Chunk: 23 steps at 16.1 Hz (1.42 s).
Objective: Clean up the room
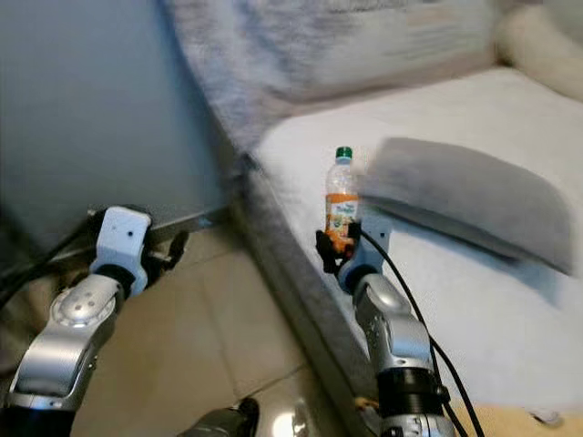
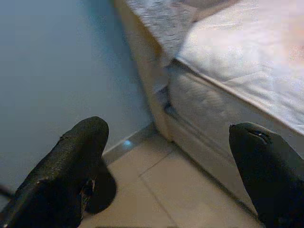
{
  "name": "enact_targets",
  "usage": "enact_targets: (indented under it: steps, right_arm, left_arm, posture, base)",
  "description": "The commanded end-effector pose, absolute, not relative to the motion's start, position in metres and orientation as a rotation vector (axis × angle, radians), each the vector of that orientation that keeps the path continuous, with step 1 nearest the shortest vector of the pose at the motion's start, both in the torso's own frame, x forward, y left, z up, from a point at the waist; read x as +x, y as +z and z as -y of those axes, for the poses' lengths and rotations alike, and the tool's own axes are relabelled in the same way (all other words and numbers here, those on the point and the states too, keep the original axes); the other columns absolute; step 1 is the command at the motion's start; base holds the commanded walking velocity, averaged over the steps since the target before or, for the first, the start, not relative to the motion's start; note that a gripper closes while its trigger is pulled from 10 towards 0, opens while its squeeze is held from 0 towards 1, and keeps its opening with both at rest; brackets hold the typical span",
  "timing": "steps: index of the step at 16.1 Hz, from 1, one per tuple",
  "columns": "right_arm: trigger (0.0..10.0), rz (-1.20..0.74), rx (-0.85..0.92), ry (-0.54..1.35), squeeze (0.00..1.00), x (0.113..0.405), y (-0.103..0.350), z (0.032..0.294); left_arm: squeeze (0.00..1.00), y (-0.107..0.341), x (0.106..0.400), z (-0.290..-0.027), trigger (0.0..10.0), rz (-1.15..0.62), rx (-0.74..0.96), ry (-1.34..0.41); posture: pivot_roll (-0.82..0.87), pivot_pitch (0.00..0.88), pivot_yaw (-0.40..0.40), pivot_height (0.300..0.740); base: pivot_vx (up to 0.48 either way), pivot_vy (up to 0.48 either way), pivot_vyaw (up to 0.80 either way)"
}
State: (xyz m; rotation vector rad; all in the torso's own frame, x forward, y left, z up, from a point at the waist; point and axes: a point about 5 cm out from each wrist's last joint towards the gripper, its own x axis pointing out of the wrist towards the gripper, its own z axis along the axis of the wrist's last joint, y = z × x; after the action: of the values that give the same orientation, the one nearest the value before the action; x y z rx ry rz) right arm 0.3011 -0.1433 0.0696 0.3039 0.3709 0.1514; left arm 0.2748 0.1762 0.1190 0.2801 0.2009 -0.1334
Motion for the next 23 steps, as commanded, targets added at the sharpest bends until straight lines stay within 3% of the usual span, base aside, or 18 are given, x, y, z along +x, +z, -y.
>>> enact_targets:
  steps: [1,4,12,19,23]
  right_arm:
    - [10.0,-0.368,0.313,0.150,0.00,0.303,0.073,0.142]
    - [10.0,-0.373,0.338,0.140,0.00,0.305,0.074,0.140]
    - [10.0,-0.402,0.264,0.173,0.00,0.305,0.072,0.133]
    - [10.0,-0.321,0.020,0.175,0.00,0.309,0.078,0.135]
    - [10.0,-0.336,0.113,0.186,0.00,0.308,0.077,0.132]
  left_arm:
    - [0.00,0.121,0.277,-0.178,10.0,-0.195,0.292,-0.127]
    - [0.00,0.123,0.279,-0.179,10.0,-0.179,0.267,-0.131]
    - [0.00,0.124,0.279,-0.181,10.0,-0.166,0.225,-0.132]
    - [0.00,0.120,0.278,-0.177,10.0,-0.171,0.214,-0.138]
    - [0.00,0.122,0.279,-0.176,10.0,-0.167,0.220,-0.149]
  posture:
    - [0.07,0.000,0.008,0.740]
    - [0.07,0.000,0.012,0.740]
    - [0.07,0.000,0.015,0.740]
    - [0.07,0.000,0.012,0.740]
    - [0.08,0.000,0.012,0.740]
  base:
    - [0.000,0.000,0.80]
    - [0.000,0.000,0.80]
    - [0.232,0.000,0.00]
    - [0.333,0.000,0.00]
    - [0.333,0.000,0.60]
